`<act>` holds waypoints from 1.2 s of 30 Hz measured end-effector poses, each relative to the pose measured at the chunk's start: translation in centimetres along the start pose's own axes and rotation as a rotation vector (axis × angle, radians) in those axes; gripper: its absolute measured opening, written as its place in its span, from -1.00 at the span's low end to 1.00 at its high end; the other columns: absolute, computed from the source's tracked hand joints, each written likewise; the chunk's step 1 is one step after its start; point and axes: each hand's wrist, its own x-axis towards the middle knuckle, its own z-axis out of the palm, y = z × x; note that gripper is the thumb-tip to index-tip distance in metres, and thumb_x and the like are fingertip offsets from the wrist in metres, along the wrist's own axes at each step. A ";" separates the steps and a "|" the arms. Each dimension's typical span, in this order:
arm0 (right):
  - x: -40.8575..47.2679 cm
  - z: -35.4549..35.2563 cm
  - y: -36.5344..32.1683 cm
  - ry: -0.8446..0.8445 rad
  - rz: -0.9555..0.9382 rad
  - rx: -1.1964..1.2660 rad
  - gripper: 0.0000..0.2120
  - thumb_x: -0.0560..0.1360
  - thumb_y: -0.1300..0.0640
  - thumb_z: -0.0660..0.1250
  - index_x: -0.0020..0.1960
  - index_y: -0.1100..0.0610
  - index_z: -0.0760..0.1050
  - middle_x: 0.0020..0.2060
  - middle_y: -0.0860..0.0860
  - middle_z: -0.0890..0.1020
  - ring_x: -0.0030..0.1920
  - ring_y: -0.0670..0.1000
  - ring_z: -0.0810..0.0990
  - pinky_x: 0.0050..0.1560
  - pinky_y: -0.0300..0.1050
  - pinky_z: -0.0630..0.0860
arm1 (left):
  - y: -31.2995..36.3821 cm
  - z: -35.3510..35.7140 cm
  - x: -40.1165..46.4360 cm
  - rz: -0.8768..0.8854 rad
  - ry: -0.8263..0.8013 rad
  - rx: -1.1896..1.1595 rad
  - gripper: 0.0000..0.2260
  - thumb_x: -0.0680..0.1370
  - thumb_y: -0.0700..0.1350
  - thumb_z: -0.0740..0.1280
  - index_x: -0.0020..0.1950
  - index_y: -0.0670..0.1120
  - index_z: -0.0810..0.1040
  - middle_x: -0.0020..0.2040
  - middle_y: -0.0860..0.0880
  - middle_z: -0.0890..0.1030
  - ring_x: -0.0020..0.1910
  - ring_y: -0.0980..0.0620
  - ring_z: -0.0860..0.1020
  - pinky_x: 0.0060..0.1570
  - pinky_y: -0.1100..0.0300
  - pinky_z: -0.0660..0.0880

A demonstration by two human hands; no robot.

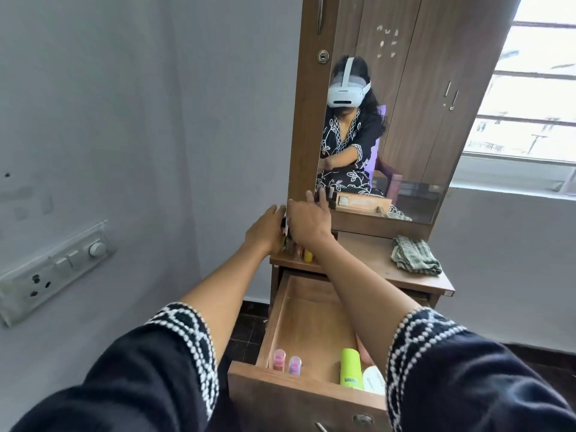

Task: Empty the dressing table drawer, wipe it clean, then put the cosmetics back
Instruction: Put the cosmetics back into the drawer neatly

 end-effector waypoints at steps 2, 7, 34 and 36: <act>0.5 0.7 -0.2 -0.075 -0.009 -0.064 -0.71 0.58 0.15 0.16 0.27 0.10 0.46 0.28 0.12 0.52 0.52 0.07 0.08 0.44 0.14 -0.37 | -0.5 0.5 0.4 0.006 0.015 0.004 -0.59 0.55 -0.21 0.22 0.40 -0.06 0.33 0.35 -0.12 0.43 0.30 -0.15 0.42 0.20 -0.02 0.44; 0.8 1.4 -0.6 -0.001 -0.016 -0.082 -0.83 0.55 0.14 0.22 0.07 0.10 0.54 -0.01 0.08 0.64 0.33 0.05 0.42 0.47 0.14 -0.37 | -0.7 0.5 0.8 -0.001 0.151 -0.009 -0.78 0.56 -0.22 0.21 0.16 -0.11 0.53 0.11 -0.13 0.60 0.05 -0.15 0.56 -0.02 0.03 0.54; -7.7 -4.5 1.3 0.205 -0.019 0.724 -0.80 0.41 0.18 0.43 0.02 0.04 0.62 -0.18 -0.11 0.66 -0.16 -0.12 0.60 0.20 -0.09 0.46 | 3.0 -6.3 -8.2 0.192 0.261 -0.305 -0.86 0.53 -0.23 0.30 0.05 -0.14 0.60 -0.05 -0.02 0.61 -0.11 0.07 0.54 -0.11 0.30 0.45; -10.5 -4.8 1.9 0.180 0.001 0.777 -0.81 0.39 0.22 0.45 -0.05 0.00 0.63 -0.28 -0.18 0.59 -0.35 -0.28 0.53 -0.19 -0.34 0.46 | 4.0 -5.6 -10.9 0.209 0.248 -0.347 -0.86 0.51 -0.25 0.32 0.03 -0.11 0.60 -0.08 0.02 0.60 -0.13 0.12 0.54 -0.16 0.41 0.42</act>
